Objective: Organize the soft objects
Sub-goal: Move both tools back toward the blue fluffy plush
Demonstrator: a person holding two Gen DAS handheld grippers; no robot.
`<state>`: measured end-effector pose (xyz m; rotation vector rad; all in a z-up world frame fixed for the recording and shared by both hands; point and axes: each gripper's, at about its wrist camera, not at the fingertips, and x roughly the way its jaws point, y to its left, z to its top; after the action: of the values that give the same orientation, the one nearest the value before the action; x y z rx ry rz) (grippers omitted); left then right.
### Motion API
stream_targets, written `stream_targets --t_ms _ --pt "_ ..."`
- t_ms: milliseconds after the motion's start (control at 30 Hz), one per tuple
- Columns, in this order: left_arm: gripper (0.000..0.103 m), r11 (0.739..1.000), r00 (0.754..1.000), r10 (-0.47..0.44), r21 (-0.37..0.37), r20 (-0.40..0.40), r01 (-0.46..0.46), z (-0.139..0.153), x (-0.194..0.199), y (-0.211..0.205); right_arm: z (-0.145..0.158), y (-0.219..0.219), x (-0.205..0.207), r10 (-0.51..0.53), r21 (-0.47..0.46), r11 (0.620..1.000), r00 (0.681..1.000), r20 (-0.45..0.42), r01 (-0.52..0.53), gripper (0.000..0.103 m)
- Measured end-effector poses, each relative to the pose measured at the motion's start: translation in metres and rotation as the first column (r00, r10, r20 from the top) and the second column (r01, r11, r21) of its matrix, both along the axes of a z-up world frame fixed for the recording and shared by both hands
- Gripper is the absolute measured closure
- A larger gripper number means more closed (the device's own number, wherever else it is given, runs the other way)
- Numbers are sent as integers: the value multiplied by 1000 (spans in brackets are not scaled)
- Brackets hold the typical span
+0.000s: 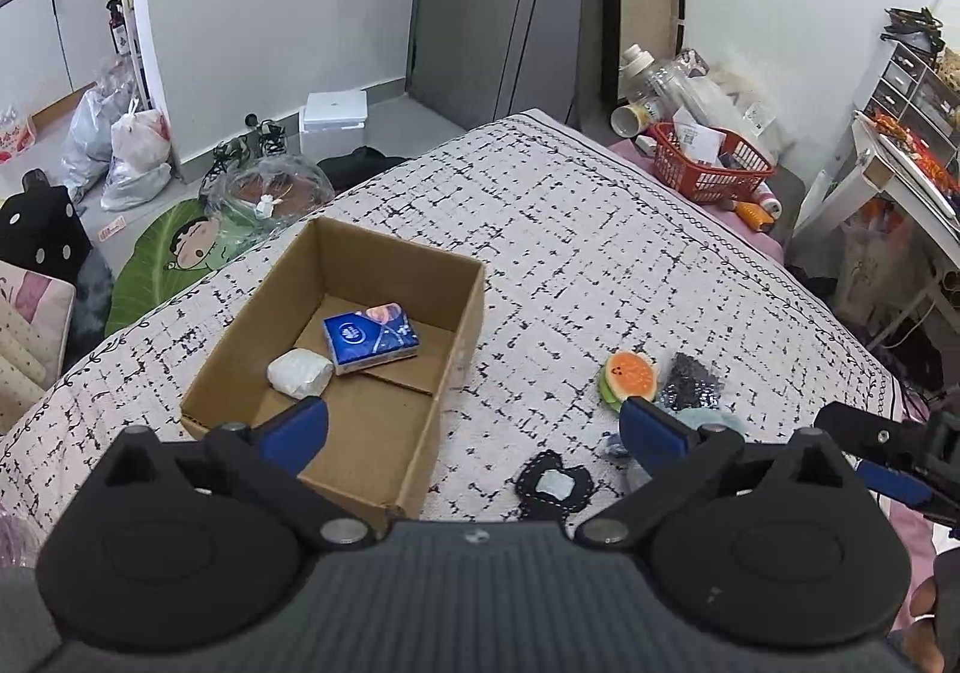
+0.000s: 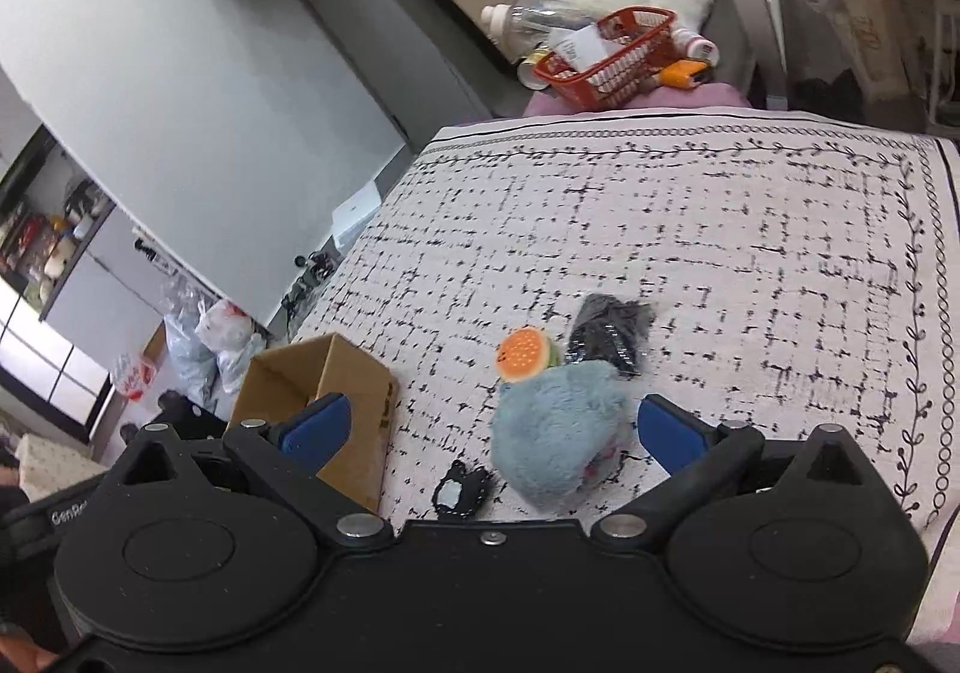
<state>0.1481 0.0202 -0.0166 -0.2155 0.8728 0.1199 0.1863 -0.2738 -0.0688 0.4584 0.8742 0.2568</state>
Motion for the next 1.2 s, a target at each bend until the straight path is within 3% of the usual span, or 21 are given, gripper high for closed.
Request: stream_targets --t_ms 300,500,600,733,967,1133,1200 --pt "1 996 997 -76 -52 -28 75 -10 4 -33 -15 -30 2 -90 79 992 994 -54 94 0" --pt "1 990 992 -112 -86 -51 107 -23 9 -58 -24 -41 3 -149 78 984 984 -99 157 0" --pt "1 990 989 -133 -58 -58 130 -30 12 -71 -35 -47 6 -162 141 973 974 -160 185 0" --pt "1 988 986 -151 -26 -74 149 -39 16 -84 -45 -50 8 -187 154 964 963 -193 218 2" --pt "3 983 977 -184 -15 -105 184 -58 24 -101 -61 -58 14 -205 195 947 948 -245 256 24" --pt "6 976 971 -220 -13 -94 219 -71 26 -114 -67 -63 16 -212 208 940 941 -263 270 26" --pt "12 971 966 -239 -19 -100 238 -76 28 -120 -70 -66 18 -220 214 935 936 -276 283 26"
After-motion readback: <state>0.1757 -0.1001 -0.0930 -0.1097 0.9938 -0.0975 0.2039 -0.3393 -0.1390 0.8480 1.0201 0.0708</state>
